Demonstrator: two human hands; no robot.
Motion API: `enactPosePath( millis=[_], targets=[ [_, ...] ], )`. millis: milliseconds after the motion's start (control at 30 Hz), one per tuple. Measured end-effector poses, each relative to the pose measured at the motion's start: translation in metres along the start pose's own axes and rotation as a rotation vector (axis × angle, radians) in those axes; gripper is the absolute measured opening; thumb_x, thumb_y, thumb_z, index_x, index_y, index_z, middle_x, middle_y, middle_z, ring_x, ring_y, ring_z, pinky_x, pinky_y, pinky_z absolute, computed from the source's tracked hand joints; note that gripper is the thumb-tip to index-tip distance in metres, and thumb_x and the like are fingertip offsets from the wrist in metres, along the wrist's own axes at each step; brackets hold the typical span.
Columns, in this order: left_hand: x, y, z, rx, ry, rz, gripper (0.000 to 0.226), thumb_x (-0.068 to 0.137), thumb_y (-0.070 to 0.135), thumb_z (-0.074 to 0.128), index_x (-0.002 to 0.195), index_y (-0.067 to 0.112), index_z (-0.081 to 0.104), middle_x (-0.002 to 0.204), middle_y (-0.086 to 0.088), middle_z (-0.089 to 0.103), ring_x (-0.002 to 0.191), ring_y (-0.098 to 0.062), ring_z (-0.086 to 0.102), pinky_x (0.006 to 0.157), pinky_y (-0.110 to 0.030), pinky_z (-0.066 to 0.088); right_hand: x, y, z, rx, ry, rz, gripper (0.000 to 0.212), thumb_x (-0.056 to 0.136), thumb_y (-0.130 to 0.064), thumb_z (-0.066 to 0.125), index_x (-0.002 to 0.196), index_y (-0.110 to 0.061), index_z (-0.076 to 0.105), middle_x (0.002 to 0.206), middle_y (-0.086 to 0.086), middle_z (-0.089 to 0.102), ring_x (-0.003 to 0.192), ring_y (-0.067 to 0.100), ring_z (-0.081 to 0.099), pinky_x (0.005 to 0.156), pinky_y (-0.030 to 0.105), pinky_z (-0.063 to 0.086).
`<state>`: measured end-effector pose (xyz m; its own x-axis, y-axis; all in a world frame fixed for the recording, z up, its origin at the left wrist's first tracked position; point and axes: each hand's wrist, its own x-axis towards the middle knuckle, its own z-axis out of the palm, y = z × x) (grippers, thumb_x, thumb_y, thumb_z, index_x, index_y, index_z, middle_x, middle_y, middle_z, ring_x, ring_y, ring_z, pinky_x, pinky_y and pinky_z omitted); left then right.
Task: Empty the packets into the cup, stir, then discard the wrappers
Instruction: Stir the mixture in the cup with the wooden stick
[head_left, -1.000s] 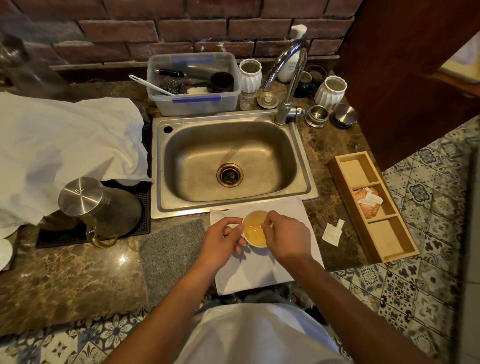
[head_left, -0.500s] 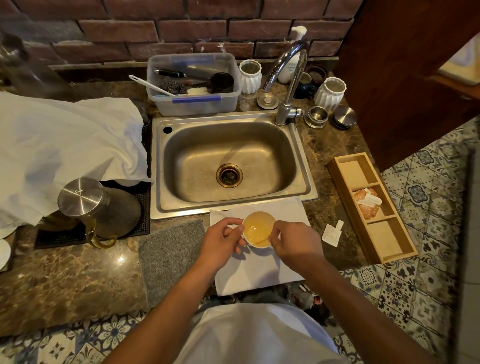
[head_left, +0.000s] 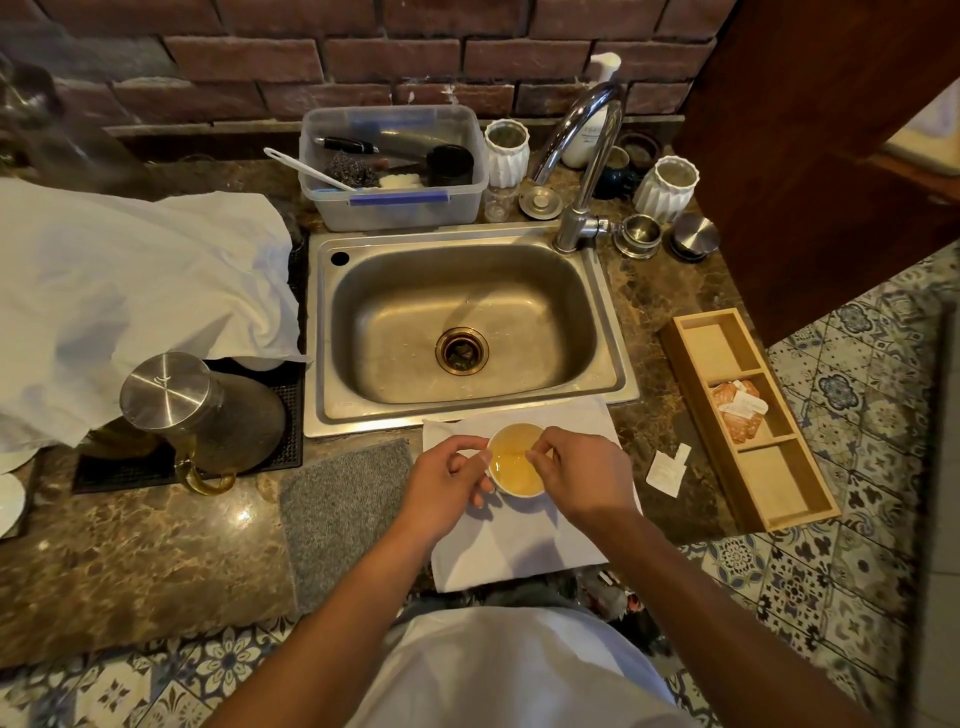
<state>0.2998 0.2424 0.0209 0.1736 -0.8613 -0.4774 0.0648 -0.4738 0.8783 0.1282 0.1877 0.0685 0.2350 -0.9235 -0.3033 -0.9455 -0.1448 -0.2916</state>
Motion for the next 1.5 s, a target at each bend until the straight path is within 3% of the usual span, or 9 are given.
enactPosePath(
  millis=[133, 367, 533, 633, 800, 1100, 1267, 1500],
  targets=[
    [0.001, 0.000, -0.001, 0.005, -0.003, -0.001, 0.013, 0.098, 0.016, 0.064, 0.110, 0.017, 0.070, 0.068, -0.011, 0.072, 0.049, -0.013, 0.062, 0.047, -0.021, 0.048, -0.009, 0.002, 0.005, -0.018, -0.080, -0.028, 0.031, 0.099, -0.049, 0.053, 0.118, -0.029, 0.068, 0.111, -0.001, 0.075, 0.097, 0.018, 0.067, 0.086, 0.028, 0.053],
    [0.001, 0.001, 0.000, -0.003, 0.000, -0.004, 0.014, 0.098, 0.015, 0.064, 0.110, 0.015, 0.070, 0.069, -0.013, 0.071, 0.047, -0.011, 0.060, 0.047, -0.020, 0.047, -0.010, 0.009, -0.005, -0.144, -0.037, -0.092, 0.030, 0.102, -0.042, 0.046, 0.118, -0.023, 0.062, 0.102, 0.001, 0.074, 0.087, 0.019, 0.068, 0.070, 0.026, 0.049],
    [0.000, 0.005, 0.000, -0.027, -0.004, -0.014, 0.017, 0.098, 0.011, 0.063, 0.114, 0.007, 0.068, 0.068, -0.015, 0.069, 0.043, -0.009, 0.060, 0.042, -0.019, 0.046, -0.001, 0.006, -0.008, -0.119, 0.033, -0.051, 0.027, 0.104, -0.041, 0.047, 0.115, -0.023, 0.064, 0.103, 0.000, 0.076, 0.088, 0.021, 0.069, 0.076, 0.032, 0.057],
    [-0.002, 0.007, 0.000, -0.032, -0.008, -0.015, 0.018, 0.098, 0.011, 0.062, 0.115, 0.006, 0.067, 0.067, -0.014, 0.069, 0.042, -0.009, 0.060, 0.041, -0.019, 0.046, -0.002, 0.002, -0.001, -0.062, 0.015, -0.055, 0.030, 0.104, -0.043, 0.047, 0.119, -0.024, 0.064, 0.108, 0.000, 0.075, 0.093, 0.019, 0.069, 0.075, 0.024, 0.049],
    [-0.002, 0.007, 0.000, -0.011, -0.010, -0.007, 0.019, 0.099, 0.013, 0.062, 0.116, 0.007, 0.067, 0.070, -0.016, 0.069, 0.044, -0.008, 0.062, 0.043, -0.019, 0.047, -0.006, -0.001, 0.007, -0.013, -0.051, -0.077, 0.031, 0.101, -0.047, 0.049, 0.118, -0.026, 0.064, 0.107, 0.002, 0.075, 0.092, 0.019, 0.067, 0.073, 0.023, 0.043],
    [0.005, -0.003, -0.001, 0.071, 0.007, 0.032, 0.016, 0.098, 0.019, 0.064, 0.111, 0.016, 0.071, 0.073, -0.016, 0.073, 0.051, -0.012, 0.063, 0.053, -0.023, 0.051, 0.002, 0.003, -0.013, -0.198, -0.039, -0.122, 0.031, 0.102, -0.040, 0.048, 0.127, -0.022, 0.056, 0.110, 0.001, 0.073, 0.092, 0.019, 0.069, 0.078, 0.028, 0.052],
    [0.004, -0.005, -0.001, 0.064, 0.014, 0.041, 0.015, 0.097, 0.017, 0.065, 0.111, 0.015, 0.071, 0.070, -0.015, 0.073, 0.049, -0.012, 0.062, 0.050, -0.021, 0.049, 0.007, -0.001, -0.013, -0.129, 0.030, -0.090, 0.028, 0.104, -0.040, 0.048, 0.122, -0.022, 0.062, 0.110, 0.000, 0.074, 0.093, 0.019, 0.070, 0.078, 0.026, 0.051],
    [0.004, -0.007, 0.000, 0.007, -0.003, 0.020, 0.018, 0.097, 0.018, 0.065, 0.114, 0.013, 0.070, 0.067, -0.011, 0.071, 0.047, -0.013, 0.060, 0.050, -0.024, 0.049, -0.004, 0.007, -0.004, -0.081, -0.083, -0.191, 0.026, 0.102, -0.042, 0.051, 0.112, -0.023, 0.065, 0.104, 0.003, 0.075, 0.090, 0.023, 0.068, 0.073, 0.029, 0.048]
  ],
)
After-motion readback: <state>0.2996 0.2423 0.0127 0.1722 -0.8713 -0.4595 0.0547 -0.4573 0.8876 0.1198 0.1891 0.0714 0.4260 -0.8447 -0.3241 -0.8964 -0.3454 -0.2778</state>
